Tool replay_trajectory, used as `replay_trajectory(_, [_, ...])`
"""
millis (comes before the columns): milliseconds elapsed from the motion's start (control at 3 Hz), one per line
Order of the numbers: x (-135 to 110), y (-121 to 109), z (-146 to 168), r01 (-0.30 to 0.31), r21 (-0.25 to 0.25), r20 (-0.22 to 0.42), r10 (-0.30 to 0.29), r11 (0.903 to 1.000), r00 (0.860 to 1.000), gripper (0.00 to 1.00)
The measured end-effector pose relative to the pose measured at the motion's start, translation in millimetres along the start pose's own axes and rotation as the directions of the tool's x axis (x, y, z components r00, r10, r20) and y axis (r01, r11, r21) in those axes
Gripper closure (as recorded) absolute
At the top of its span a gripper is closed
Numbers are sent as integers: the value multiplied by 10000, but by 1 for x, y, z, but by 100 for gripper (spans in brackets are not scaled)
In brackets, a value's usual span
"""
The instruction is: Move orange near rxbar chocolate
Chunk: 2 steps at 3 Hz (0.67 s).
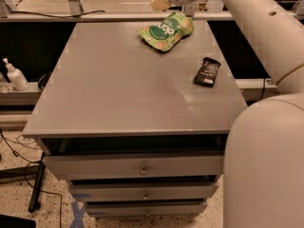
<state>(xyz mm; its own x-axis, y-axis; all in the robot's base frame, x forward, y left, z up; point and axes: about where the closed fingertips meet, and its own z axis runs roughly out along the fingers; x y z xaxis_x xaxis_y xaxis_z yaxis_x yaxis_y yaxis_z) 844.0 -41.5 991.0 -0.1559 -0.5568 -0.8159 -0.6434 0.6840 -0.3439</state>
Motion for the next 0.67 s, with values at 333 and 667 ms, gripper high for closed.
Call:
replay_trajectory(333, [19,-46,-37,-395,502,-398,415,9980,9983,100])
replay_trajectory(667, [46,-67,-77,-852,608,-867,903,9945,9921,100])
